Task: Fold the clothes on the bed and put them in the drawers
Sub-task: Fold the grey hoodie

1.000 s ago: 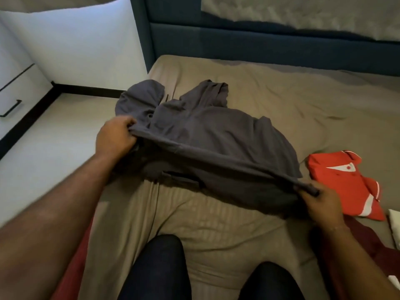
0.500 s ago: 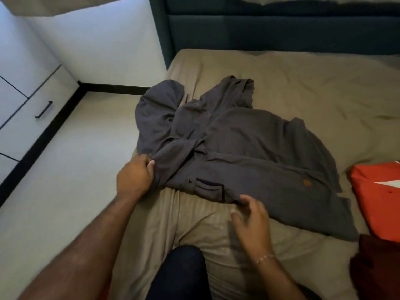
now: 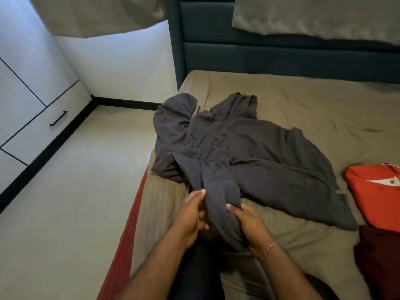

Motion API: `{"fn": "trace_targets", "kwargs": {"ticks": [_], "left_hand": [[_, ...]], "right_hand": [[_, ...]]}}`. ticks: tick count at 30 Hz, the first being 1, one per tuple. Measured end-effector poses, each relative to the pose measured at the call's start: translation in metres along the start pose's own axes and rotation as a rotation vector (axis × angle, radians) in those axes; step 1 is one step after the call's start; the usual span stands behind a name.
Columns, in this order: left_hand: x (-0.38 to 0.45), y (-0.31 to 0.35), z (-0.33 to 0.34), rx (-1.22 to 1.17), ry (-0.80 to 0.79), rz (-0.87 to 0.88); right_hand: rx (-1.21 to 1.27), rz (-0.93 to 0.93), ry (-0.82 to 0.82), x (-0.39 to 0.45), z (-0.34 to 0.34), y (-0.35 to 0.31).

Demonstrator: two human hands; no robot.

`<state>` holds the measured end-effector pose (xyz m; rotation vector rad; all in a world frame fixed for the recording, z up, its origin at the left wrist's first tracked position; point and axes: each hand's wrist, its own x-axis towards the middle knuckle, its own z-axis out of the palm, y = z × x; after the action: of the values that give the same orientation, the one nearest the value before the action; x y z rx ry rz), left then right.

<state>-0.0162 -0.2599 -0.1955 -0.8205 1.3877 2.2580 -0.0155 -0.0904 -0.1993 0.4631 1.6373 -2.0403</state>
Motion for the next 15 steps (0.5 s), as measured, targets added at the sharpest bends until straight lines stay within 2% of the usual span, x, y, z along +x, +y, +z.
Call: {"fn": "trace_targets", "kwargs": {"ticks": [2,3,5,6,10,11,13,14,15], "left_hand": [[0.017,-0.014,-0.013,0.095,0.132,0.001],[0.023,-0.018,-0.018,0.093,0.187,-0.021],[0.038,-0.021,-0.028,0.04,0.262,-0.031],[0.046,-0.02,-0.031,0.024,0.282,-0.006],[0.072,0.004,-0.026,0.078,0.388,0.197],[0.074,0.013,-0.025,0.154,0.467,0.214],[0.072,0.027,-0.018,0.456,0.772,0.319],[0.071,0.034,-0.013,0.639,0.892,0.493],[0.073,0.041,-0.006,0.825,0.858,0.714]], "right_hand": [[-0.365,-0.148,0.097,-0.01,-0.026,-0.007],[-0.628,-0.207,0.157,-0.017,-0.042,-0.009],[-1.122,-0.185,0.251,-0.026,-0.066,-0.014],[-1.263,-0.144,0.291,-0.031,-0.076,-0.015],[-1.374,-0.129,0.347,-0.044,-0.089,-0.011],[-1.342,-0.151,0.372,-0.046,-0.088,-0.011],[-1.244,-0.184,0.434,-0.045,-0.089,-0.017],[-1.197,-0.199,0.443,-0.044,-0.09,-0.021],[-1.166,-0.21,0.433,-0.04,-0.092,-0.025]]}}
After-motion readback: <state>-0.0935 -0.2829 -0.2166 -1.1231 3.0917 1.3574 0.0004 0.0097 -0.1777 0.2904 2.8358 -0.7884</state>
